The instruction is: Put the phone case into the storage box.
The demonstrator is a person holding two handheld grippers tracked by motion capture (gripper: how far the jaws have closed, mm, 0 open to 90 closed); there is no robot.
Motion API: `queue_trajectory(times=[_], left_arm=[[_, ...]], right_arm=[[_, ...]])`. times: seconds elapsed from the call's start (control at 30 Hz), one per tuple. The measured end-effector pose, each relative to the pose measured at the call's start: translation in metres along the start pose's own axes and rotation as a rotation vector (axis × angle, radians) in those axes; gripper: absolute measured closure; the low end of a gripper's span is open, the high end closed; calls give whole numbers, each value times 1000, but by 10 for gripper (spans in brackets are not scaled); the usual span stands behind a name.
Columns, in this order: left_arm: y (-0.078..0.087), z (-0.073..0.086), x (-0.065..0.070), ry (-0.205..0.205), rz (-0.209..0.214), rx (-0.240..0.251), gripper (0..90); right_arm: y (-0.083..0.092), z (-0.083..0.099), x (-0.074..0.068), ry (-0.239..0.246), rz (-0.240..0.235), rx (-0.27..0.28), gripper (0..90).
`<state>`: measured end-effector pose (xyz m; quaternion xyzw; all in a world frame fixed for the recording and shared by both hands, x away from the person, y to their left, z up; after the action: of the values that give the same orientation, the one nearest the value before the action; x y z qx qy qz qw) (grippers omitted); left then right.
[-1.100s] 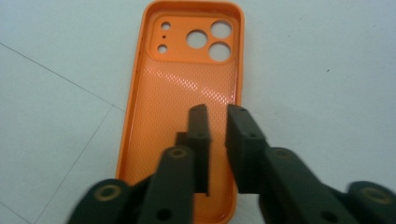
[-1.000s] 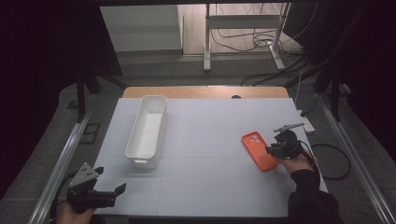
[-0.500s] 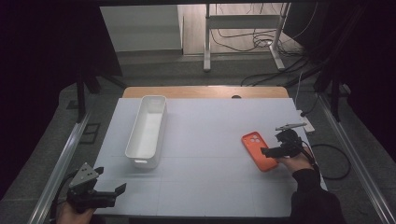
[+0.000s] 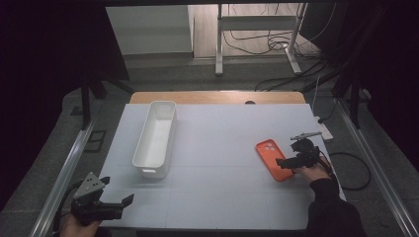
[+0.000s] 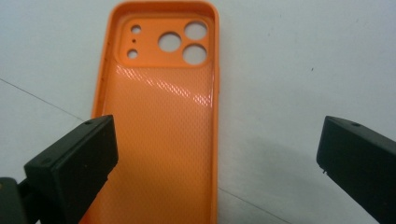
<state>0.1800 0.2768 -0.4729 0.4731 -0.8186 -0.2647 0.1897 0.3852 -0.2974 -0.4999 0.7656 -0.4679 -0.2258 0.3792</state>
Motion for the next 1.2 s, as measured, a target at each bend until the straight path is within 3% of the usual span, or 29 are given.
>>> queue_trajectory(times=[0.3, 0.8, 1.03, 1.2], left_arm=[[0, 0, 0, -1, -1, -1, 9], [0, 0, 0, -3, 0, -4, 10], [0, 0, 0, -5, 0, -5, 10], [0, 0, 0, -7, 0, -6, 10]], right_arm=[[-14, 9, 2, 3, -11, -71, 0], [-18, 10, 2, -3, -3, -90, 1], [-9, 6, 7, -10, -12, -80, 347], [-6, 4, 9, -10, -46, -94, 593]])
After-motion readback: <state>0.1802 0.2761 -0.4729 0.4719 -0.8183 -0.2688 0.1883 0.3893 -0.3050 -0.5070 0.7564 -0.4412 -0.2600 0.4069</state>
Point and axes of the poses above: each handheld gripper's, and its own axes: y roughly backward along the jaws, z roughly out of its underside, x roughly to its right, the point moved 1 cm from there along -y, roughly forward along the jaws, and after that the axes turned 3 degrees about x, right-handed, at the moved point
